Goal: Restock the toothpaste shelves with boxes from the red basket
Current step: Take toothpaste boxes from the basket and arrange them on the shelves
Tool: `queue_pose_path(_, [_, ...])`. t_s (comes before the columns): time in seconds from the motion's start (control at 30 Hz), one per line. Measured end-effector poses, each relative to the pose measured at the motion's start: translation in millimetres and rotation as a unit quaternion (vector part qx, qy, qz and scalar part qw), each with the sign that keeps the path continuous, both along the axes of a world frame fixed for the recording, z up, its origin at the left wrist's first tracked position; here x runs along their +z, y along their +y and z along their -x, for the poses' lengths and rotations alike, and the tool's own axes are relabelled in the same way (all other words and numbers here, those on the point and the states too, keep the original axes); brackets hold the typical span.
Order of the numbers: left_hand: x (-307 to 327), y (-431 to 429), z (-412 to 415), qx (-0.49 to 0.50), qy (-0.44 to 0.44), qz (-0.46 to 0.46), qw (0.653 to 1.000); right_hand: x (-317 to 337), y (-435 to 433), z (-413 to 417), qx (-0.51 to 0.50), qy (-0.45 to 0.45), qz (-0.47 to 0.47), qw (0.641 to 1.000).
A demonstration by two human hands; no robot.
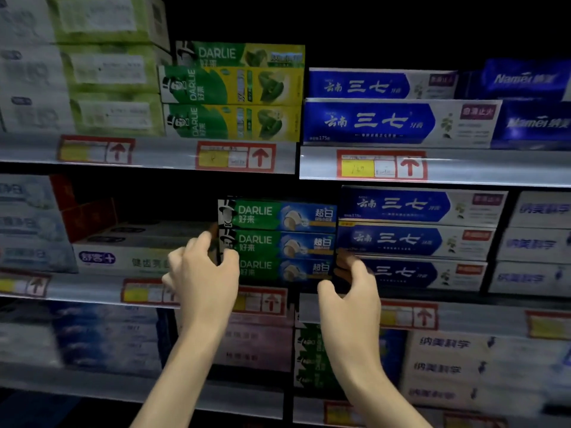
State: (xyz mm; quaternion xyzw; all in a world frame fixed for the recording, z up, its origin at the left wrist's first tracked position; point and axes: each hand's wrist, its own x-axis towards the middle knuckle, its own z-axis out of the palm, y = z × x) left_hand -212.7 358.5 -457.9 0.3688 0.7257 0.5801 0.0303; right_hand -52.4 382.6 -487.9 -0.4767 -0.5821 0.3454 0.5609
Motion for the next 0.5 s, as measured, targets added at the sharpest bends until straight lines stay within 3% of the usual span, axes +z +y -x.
queue_pose_path(0.5, [-4.9, 4.0, -2.2, 0.041, 0.015, -0.056, 0.997, 3.3, -4.2, -4.1, 0.029, -0.027, 0.028, 0.999])
